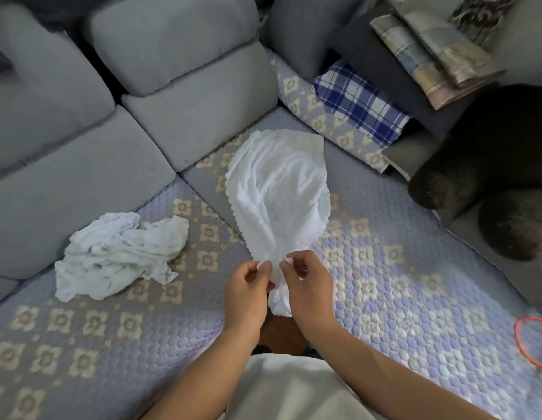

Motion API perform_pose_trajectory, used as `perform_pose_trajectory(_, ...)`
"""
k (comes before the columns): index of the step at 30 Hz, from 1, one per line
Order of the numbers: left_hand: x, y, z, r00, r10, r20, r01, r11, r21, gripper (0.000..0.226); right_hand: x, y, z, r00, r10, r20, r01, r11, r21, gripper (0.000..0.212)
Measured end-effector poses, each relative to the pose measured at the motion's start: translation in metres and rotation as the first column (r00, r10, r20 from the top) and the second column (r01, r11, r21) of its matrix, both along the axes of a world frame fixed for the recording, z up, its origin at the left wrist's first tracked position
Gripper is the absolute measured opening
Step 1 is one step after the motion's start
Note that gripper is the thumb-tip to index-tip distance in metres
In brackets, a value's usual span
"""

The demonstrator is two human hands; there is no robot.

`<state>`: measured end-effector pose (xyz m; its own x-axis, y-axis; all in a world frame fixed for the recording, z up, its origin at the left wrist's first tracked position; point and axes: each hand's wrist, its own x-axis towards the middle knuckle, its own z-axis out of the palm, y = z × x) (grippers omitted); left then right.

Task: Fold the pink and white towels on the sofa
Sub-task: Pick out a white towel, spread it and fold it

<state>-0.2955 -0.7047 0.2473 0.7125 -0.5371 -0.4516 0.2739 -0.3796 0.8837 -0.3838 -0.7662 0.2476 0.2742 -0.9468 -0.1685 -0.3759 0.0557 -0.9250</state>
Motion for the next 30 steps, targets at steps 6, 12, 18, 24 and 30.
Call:
perform_pose_trajectory(6, -0.003, 0.005, -0.004, 0.953, 0.065, -0.296, -0.099, 0.990, -0.101, 0.013, -0.010, 0.005, -0.003, 0.998, -0.050, 0.033, 0.049, 0.998, 0.049, 0.018)
perform_pose_trajectory(12, -0.012, 0.010, -0.002, 0.987, -0.065, -0.145, 0.055, 0.996, -0.076, 0.011, -0.010, 0.009, -0.005, 0.997, 0.071, -0.039, -0.074, 0.993, -0.091, 0.017)
perform_pose_trajectory(18, -0.011, 0.010, 0.006, 0.970, -0.032, -0.241, 0.008, 0.995, -0.101, 0.015, -0.011, 0.014, -0.007, 0.991, 0.118, -0.064, -0.131, 0.954, -0.268, 0.016)
perform_pose_trajectory(24, -0.006, 0.007, 0.015, 0.945, -0.084, -0.317, 0.050, 0.992, -0.115, 0.017, -0.013, 0.015, -0.008, 0.993, 0.102, -0.060, -0.115, 0.955, -0.273, 0.019)
perform_pose_trajectory(30, 0.003, -0.023, 0.023, 0.967, -0.054, -0.249, 0.066, 0.997, 0.044, 0.043, -0.001, 0.003, 0.015, 0.970, 0.230, 0.083, -0.224, 0.972, -0.073, 0.038)
